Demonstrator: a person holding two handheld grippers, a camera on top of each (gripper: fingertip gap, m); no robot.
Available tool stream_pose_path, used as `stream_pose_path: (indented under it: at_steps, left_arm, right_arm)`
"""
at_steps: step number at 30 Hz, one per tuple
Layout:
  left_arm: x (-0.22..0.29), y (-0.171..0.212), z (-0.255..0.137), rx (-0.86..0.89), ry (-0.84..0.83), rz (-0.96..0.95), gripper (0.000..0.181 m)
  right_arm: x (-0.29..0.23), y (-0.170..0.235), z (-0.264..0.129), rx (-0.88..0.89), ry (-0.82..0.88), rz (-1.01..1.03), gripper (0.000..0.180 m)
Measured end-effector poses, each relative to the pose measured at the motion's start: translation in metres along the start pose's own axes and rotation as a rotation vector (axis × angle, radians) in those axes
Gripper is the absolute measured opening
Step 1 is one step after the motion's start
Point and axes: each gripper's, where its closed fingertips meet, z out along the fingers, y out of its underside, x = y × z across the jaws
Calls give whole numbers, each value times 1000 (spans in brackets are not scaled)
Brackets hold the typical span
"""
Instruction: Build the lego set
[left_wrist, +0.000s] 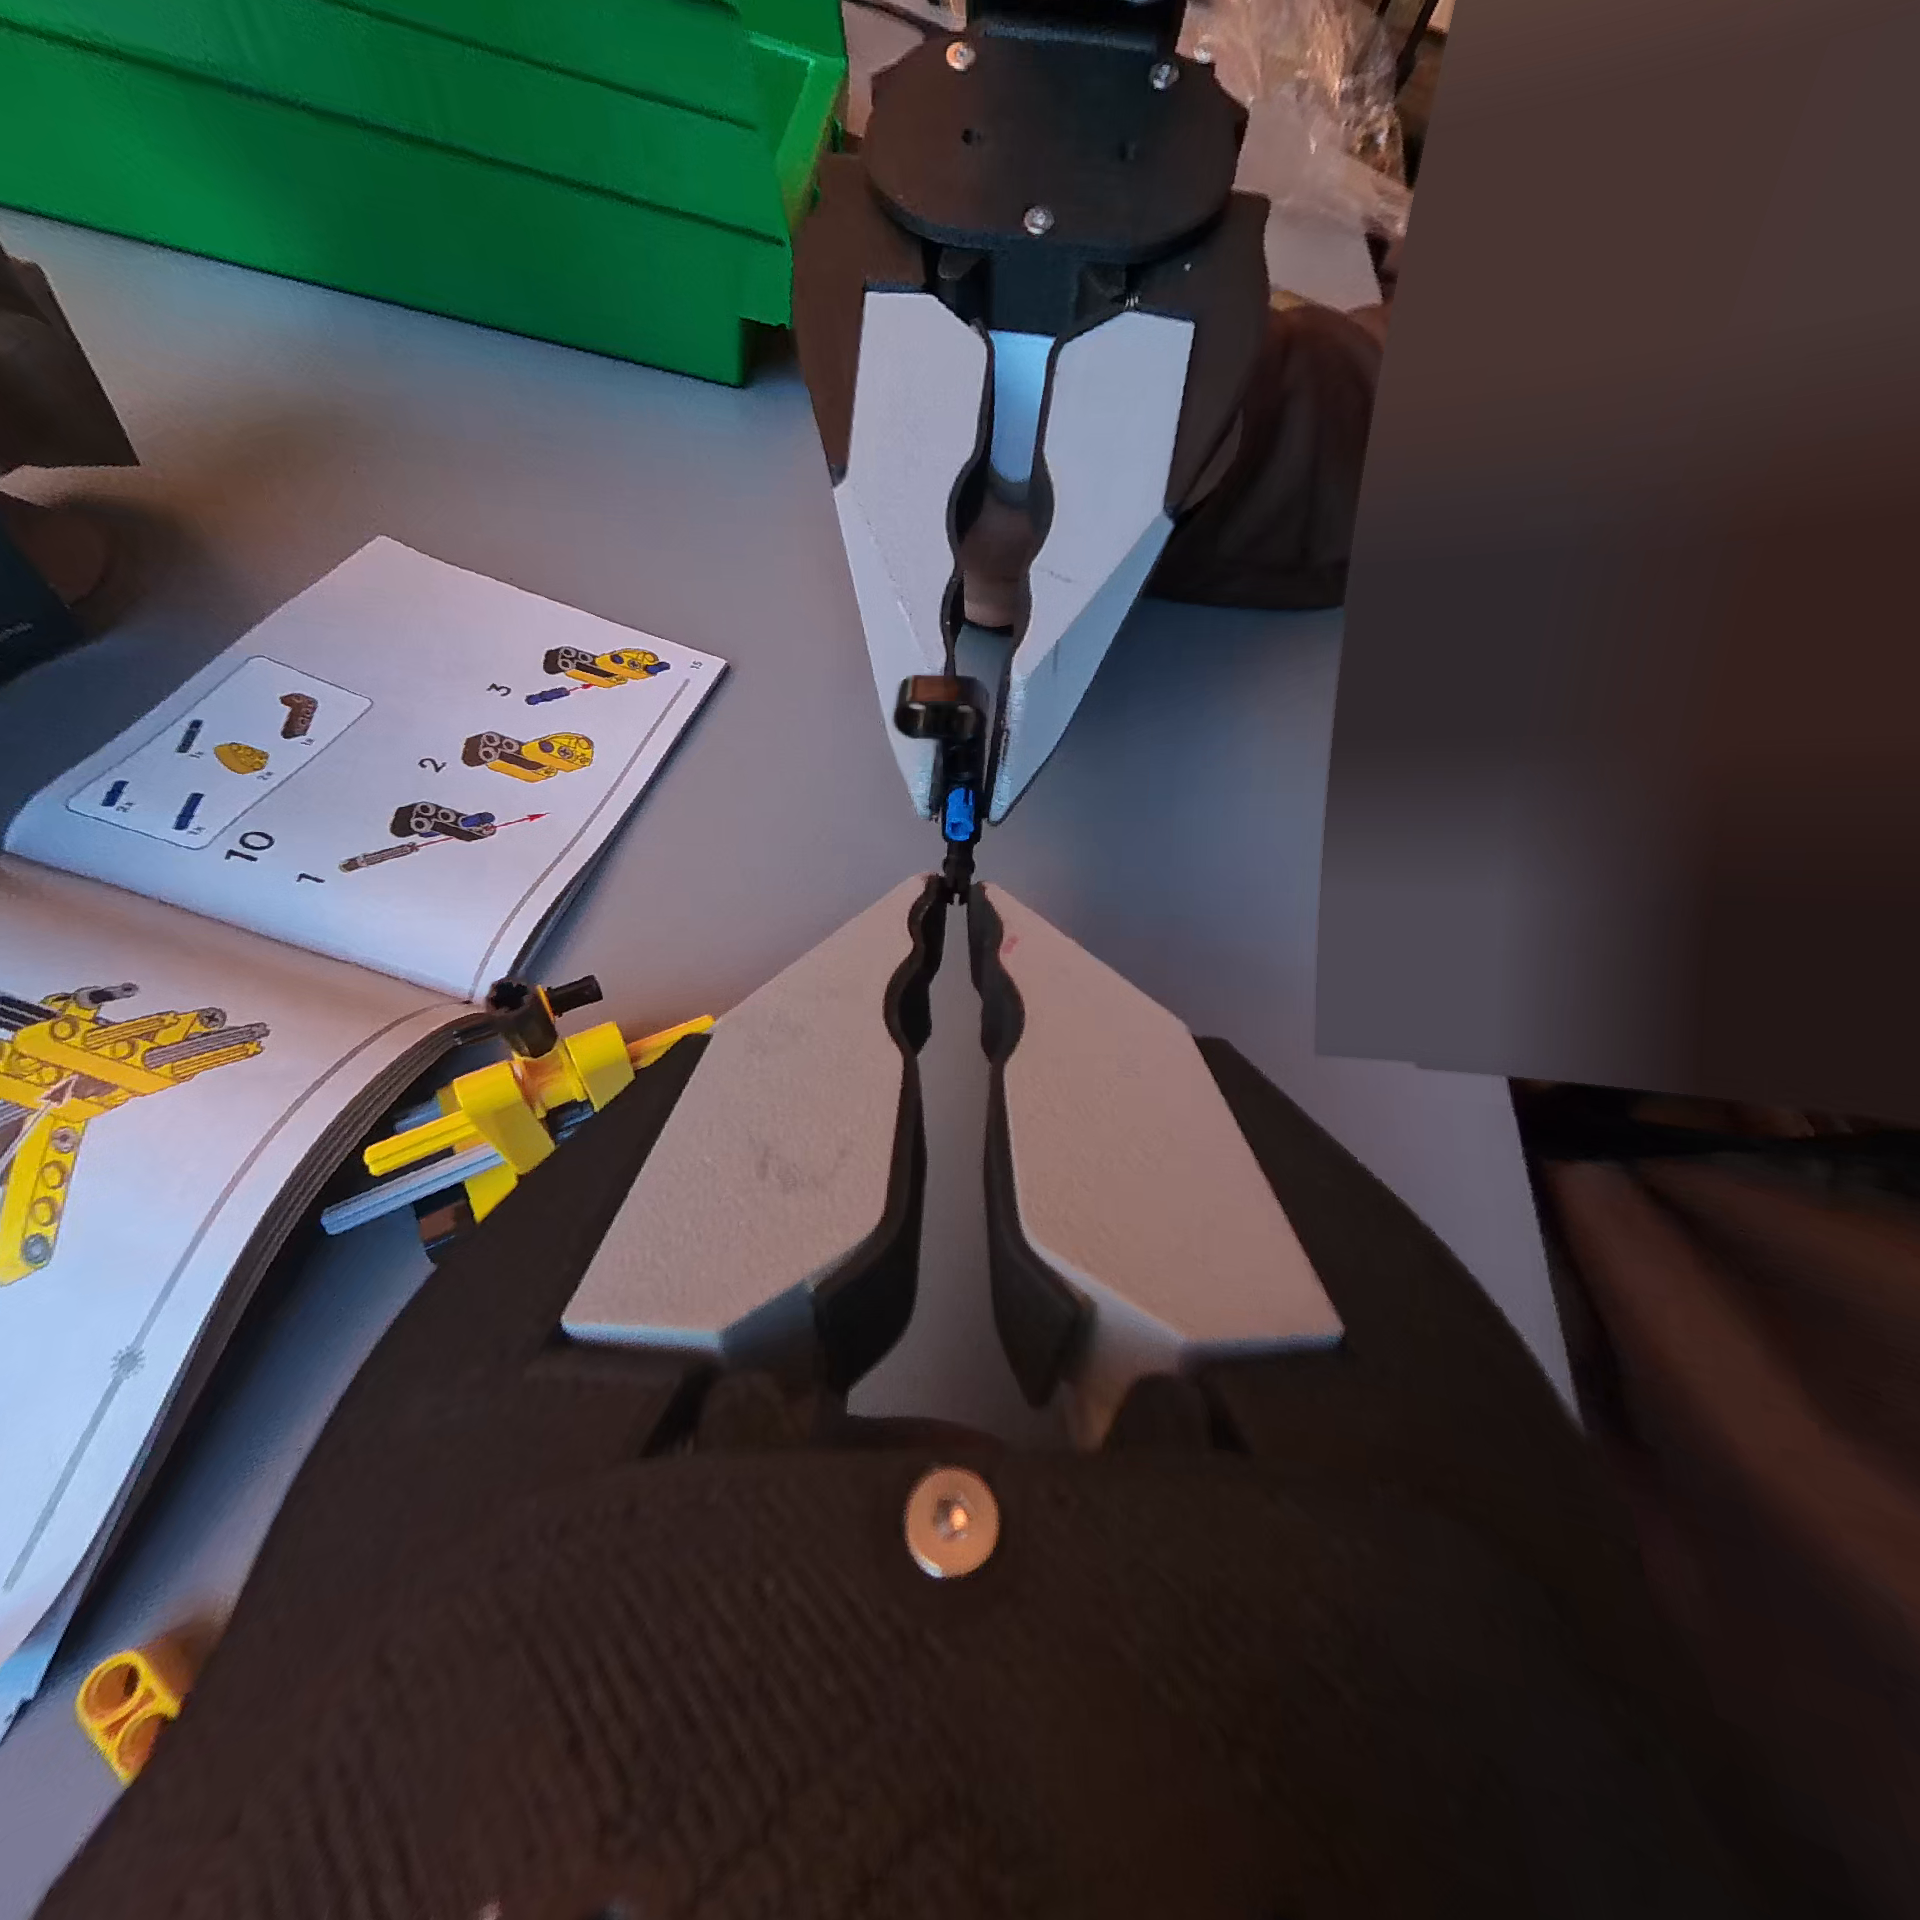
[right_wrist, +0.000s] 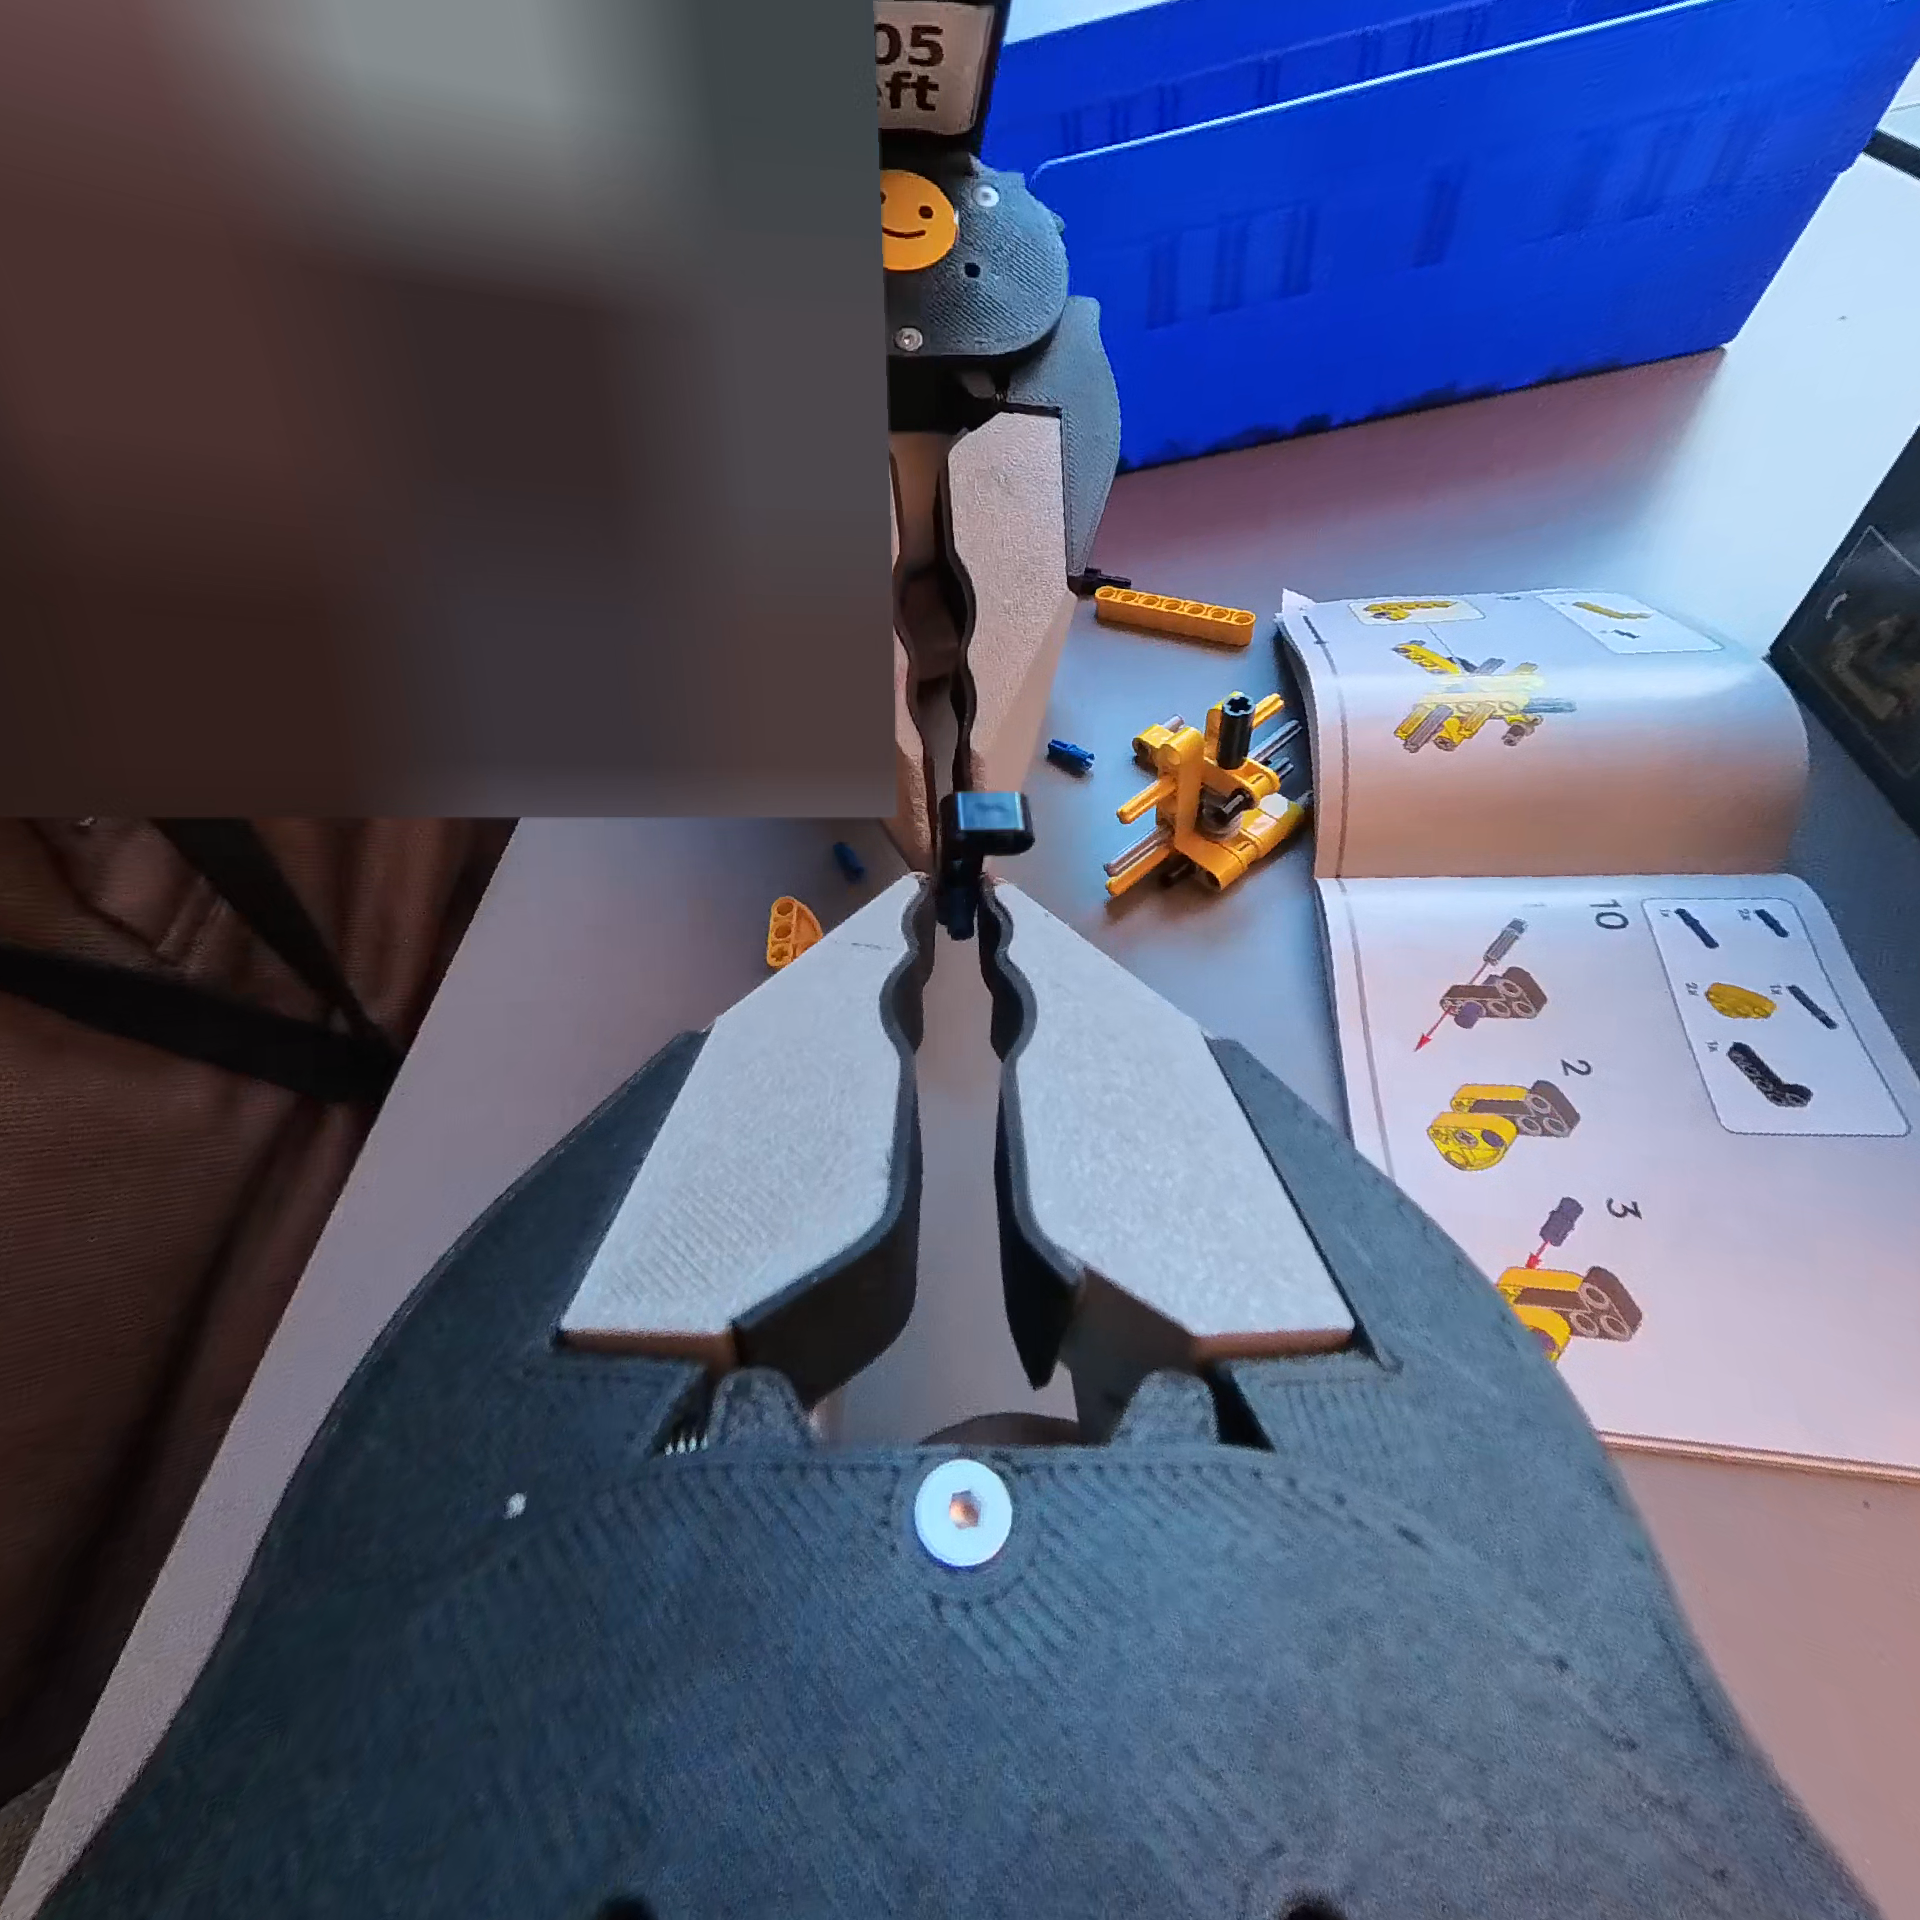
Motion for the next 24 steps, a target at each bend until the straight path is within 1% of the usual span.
stream_pose_path:
  at_steps: [1,6,24]
  left_arm:
    - [-1,-1,0,7,2,-10,1]
    - [-4,-5,-1,32,5,-66,1]
    - [-3,-4,0,30,15,-77,1]
  right_arm:
    - [1,0,0,-3,0,6,4]
    - [4,0,0,-4,6,27,4]
    - [3,1,0,-9,-5,36,4]
